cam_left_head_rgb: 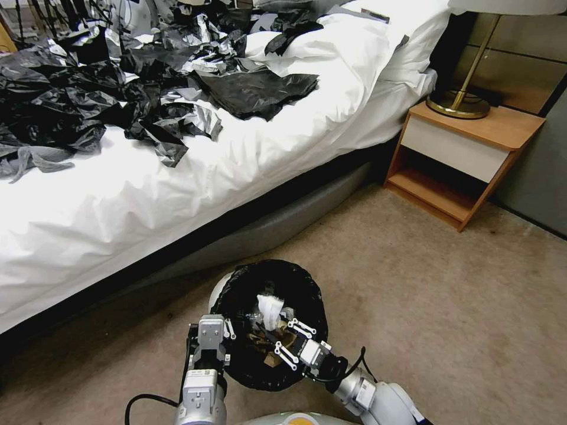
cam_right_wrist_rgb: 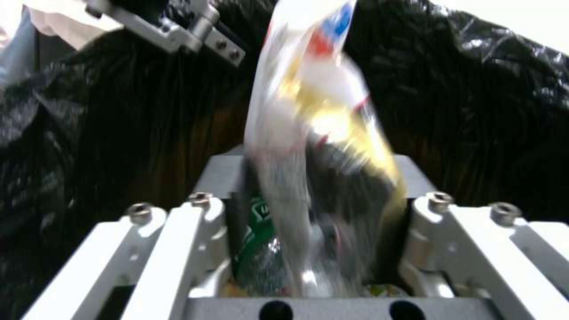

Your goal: Pick up the trash bin, then pick up the garbage from the floor and place it into the trash bin.

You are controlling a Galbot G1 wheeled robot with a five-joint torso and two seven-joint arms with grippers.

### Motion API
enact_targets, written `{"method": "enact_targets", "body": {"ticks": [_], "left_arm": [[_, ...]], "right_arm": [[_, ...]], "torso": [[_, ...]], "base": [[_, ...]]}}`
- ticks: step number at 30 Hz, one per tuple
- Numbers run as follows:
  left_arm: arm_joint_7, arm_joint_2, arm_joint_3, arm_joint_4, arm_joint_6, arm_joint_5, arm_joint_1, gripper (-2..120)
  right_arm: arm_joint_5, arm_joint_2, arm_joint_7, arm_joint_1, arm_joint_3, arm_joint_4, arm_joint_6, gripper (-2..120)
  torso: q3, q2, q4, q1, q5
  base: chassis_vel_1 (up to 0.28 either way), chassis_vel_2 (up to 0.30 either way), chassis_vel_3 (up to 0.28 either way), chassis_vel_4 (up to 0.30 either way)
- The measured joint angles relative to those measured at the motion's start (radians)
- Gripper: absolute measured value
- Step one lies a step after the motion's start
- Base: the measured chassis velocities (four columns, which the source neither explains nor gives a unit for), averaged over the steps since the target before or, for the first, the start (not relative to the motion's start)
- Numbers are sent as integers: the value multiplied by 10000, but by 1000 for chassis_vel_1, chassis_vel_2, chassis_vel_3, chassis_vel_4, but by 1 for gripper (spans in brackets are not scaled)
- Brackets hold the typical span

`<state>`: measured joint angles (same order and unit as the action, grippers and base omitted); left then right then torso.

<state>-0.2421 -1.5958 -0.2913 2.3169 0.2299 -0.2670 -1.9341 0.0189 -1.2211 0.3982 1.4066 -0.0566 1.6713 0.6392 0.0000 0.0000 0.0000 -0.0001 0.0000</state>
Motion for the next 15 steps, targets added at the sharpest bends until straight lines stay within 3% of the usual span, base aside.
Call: {"method": "enact_targets", "body": {"ticks": [5, 15], "left_arm": [[-3, -27, 17, -70, 0, -3, 18, 0], [-4, -49, 77, -153, 0, -60, 24, 0]], "right_arm": [[-44, -23, -27, -10, 24, 304, -83, 70], [-80, 10, -356, -20, -38, 1286, -281, 99]], "torso": [[0, 0, 0, 1, -1], [0, 0, 0, 1, 0]], "base": [[0, 0, 0, 0], [0, 0, 0, 0]]}}
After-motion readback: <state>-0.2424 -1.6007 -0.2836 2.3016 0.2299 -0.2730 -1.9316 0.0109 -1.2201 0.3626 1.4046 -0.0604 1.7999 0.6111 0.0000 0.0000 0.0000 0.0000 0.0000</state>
